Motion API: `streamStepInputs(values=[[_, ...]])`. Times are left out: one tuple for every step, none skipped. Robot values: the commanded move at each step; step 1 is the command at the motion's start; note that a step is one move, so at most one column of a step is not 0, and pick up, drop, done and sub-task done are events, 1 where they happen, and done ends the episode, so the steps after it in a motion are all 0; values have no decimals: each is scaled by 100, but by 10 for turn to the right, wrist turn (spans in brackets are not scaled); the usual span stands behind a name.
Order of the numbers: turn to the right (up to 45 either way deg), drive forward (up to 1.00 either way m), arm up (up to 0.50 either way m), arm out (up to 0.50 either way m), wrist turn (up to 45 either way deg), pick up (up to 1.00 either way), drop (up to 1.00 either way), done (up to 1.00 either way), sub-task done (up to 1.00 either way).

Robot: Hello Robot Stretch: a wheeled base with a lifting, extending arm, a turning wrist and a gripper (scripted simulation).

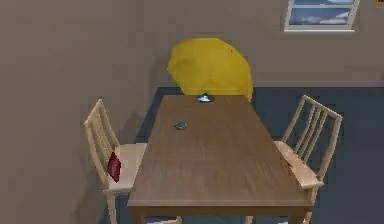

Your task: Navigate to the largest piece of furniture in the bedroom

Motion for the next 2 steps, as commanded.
streamStepInputs(values=[[450, 0, 0, 0, 0, 0, 0, 0, 0], [360, 0, 0, 0, 0, 0, 0, 0, 0]])
